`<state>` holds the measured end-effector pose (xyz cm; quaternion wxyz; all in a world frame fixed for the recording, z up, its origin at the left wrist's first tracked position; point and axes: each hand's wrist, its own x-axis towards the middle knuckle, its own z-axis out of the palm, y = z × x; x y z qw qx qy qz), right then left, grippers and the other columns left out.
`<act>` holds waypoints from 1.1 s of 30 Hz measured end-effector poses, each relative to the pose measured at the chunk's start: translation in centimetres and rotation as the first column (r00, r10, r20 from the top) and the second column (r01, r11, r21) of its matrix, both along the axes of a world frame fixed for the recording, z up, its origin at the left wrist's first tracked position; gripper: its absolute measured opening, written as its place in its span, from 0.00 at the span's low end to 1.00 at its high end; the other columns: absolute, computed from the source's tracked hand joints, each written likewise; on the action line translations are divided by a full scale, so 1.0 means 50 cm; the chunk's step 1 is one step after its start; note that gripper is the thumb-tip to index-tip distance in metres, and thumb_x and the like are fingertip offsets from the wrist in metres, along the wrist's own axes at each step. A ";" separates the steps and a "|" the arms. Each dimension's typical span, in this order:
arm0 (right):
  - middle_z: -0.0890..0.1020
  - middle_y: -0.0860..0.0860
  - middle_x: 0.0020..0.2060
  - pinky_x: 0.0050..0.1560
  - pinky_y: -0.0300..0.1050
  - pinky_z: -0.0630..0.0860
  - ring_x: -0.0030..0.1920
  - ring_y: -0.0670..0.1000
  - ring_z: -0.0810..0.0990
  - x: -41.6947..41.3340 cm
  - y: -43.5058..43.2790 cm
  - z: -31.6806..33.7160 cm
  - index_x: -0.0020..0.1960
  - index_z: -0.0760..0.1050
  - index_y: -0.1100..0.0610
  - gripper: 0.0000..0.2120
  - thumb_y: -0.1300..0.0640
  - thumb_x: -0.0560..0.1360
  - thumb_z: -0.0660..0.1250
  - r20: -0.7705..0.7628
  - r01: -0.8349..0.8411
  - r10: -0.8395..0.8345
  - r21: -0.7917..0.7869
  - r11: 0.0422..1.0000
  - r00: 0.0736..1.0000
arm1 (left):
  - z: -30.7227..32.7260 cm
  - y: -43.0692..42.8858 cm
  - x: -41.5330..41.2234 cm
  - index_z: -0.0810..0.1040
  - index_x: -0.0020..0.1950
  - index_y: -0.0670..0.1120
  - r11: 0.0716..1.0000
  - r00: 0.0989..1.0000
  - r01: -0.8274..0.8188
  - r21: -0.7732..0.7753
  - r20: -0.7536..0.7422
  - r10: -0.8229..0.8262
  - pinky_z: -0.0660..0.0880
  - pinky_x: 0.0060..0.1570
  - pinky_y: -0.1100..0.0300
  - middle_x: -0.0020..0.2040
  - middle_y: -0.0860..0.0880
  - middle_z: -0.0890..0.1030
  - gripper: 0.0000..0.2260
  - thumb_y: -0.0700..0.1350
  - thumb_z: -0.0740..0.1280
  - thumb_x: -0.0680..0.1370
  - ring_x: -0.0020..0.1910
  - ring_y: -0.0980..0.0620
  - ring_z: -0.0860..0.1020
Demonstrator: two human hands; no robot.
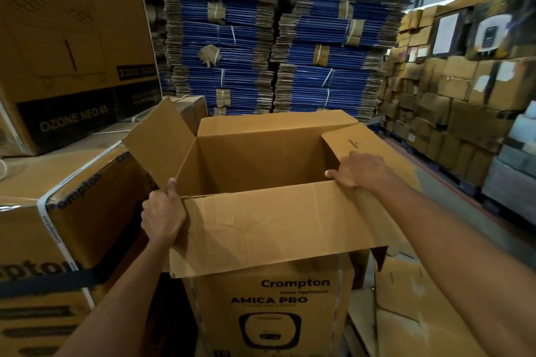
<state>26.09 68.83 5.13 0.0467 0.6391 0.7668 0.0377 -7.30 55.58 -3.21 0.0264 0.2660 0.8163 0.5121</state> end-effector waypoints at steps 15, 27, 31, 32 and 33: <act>0.53 0.60 0.80 0.69 0.64 0.66 0.76 0.67 0.60 0.215 0.056 0.021 0.73 0.70 0.59 0.30 0.42 0.78 0.65 -0.023 0.272 -0.311 0.552 0.788 0.950 | 0.001 0.003 0.004 0.73 0.40 0.40 1.000 1.000 0.002 0.002 0.029 -0.002 0.73 0.49 0.45 0.40 0.41 0.75 0.27 0.61 0.56 0.85 0.43 0.39 0.75; 0.68 0.59 0.75 0.71 0.66 0.62 0.73 0.66 0.67 0.197 0.049 -0.103 0.79 0.60 0.51 0.35 0.31 0.80 0.51 -0.567 0.466 -0.371 0.025 0.885 0.735 | 0.016 -0.009 0.020 0.77 0.51 0.34 0.997 0.998 -0.026 -0.066 0.050 0.029 0.75 0.56 0.39 0.51 0.34 0.79 0.32 0.64 0.54 0.84 0.53 0.31 0.78; 0.73 0.57 0.70 0.68 0.65 0.68 0.68 0.62 0.72 0.131 -0.020 -0.088 0.72 0.70 0.56 0.26 0.41 0.82 0.59 -0.539 0.286 0.002 0.449 0.847 0.842 | 0.030 -0.015 0.030 0.77 0.57 0.36 0.996 0.999 -0.016 -0.092 0.050 0.020 0.74 0.58 0.39 0.55 0.34 0.79 0.31 0.65 0.54 0.83 0.55 0.32 0.78; 0.76 0.55 0.66 0.66 0.61 0.72 0.64 0.58 0.75 0.101 -0.053 -0.088 0.70 0.72 0.56 0.21 0.44 0.82 0.62 -0.588 0.200 0.165 0.505 0.839 0.791 | 0.034 -0.016 0.033 0.77 0.56 0.37 0.996 0.999 -0.004 -0.094 0.044 0.008 0.75 0.58 0.39 0.54 0.35 0.79 0.30 0.64 0.54 0.83 0.54 0.33 0.78; 0.80 0.52 0.59 0.60 0.56 0.77 0.57 0.53 0.79 0.071 -0.090 -0.094 0.65 0.75 0.54 0.16 0.47 0.82 0.63 -0.629 0.118 0.318 0.550 0.826 0.709 | 0.038 -0.018 0.037 0.77 0.53 0.38 0.995 0.999 0.013 -0.097 0.036 -0.009 0.75 0.57 0.41 0.52 0.37 0.79 0.28 0.63 0.54 0.84 0.52 0.35 0.78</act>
